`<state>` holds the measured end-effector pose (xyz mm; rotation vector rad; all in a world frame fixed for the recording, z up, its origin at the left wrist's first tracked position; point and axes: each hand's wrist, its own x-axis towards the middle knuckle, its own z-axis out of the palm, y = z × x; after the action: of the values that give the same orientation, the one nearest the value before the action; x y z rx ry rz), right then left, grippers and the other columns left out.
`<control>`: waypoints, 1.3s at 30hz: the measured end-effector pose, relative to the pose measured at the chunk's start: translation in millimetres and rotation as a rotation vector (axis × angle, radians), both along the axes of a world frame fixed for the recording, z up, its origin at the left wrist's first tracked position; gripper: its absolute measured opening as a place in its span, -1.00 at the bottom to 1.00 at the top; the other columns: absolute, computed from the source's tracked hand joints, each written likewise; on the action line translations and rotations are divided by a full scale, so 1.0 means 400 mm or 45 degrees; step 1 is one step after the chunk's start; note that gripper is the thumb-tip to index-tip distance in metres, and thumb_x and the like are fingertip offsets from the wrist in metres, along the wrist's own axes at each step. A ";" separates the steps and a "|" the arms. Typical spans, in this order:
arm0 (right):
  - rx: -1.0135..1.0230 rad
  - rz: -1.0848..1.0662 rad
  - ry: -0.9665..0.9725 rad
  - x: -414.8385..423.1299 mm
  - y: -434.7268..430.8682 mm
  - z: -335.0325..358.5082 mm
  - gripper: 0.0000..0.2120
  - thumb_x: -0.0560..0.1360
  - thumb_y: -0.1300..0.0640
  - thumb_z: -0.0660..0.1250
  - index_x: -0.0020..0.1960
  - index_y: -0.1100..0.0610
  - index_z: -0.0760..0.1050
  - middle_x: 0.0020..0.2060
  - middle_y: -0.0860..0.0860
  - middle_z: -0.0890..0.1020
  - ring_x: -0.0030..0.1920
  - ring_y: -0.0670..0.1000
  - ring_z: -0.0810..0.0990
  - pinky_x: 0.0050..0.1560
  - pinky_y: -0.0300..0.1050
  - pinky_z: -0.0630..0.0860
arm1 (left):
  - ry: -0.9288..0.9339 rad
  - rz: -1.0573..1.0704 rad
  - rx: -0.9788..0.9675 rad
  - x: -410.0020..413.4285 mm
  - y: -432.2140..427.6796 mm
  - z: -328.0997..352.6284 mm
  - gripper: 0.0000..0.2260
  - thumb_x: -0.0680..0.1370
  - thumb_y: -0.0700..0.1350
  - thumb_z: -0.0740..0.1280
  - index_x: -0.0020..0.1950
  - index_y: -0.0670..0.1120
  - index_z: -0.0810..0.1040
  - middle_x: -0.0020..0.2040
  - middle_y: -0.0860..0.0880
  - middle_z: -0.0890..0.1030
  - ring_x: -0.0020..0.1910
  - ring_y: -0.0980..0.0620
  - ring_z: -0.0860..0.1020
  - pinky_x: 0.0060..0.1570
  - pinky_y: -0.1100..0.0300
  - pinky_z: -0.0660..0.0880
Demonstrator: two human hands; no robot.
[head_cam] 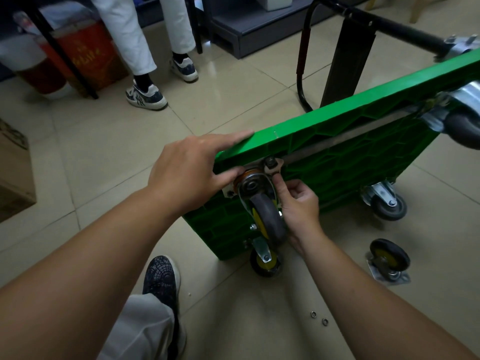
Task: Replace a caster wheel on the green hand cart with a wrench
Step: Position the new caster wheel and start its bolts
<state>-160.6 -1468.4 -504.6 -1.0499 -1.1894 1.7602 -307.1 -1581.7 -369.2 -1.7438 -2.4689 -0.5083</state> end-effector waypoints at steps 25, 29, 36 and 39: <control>2.240 0.110 -1.437 0.066 0.103 0.405 -0.51 0.27 -0.24 0.56 -0.10 0.12 0.52 -0.23 0.10 0.66 -0.02 0.14 0.49 0.14 0.08 0.18 | -0.006 0.026 -0.018 0.002 0.002 -0.003 -0.41 0.52 0.19 0.44 0.48 0.48 0.26 0.26 0.13 0.66 0.07 -0.07 0.63 -0.13 0.10 0.43; 1.778 0.137 -1.245 0.132 0.149 0.382 -0.46 0.22 -0.40 0.47 -0.12 0.03 0.51 -0.15 0.03 0.56 0.03 0.11 0.45 0.04 0.00 0.30 | -0.005 0.029 -0.026 0.002 0.004 -0.003 -0.41 0.53 0.20 0.43 0.48 0.48 0.26 0.27 0.13 0.65 0.10 -0.07 0.63 -0.12 0.10 0.41; 0.327 -0.113 -0.051 0.174 0.104 0.203 -0.64 0.34 -0.09 0.49 -0.15 0.16 0.48 -0.31 0.00 0.59 -0.35 -0.19 0.54 -0.25 -0.39 0.47 | -0.006 0.037 -0.024 0.002 0.006 -0.001 -0.41 0.52 0.22 0.43 0.47 0.48 0.25 0.26 0.10 0.66 0.08 -0.08 0.63 -0.13 0.12 0.39; 0.170 -0.060 -0.027 0.144 0.062 0.120 -0.62 0.27 -0.12 0.52 -0.21 0.14 0.47 -0.33 0.06 0.56 -0.31 -0.08 0.51 -0.23 -0.34 0.46 | -0.003 0.035 -0.025 0.001 0.007 -0.001 -0.42 0.53 0.21 0.43 0.48 0.47 0.27 0.25 0.10 0.67 0.07 -0.09 0.63 -0.15 0.11 0.37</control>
<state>-102.9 -1443.4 -456.6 -1.0115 -1.2672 1.6140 -306.6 -1578.8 -369.7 -1.7151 -2.5041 -0.4852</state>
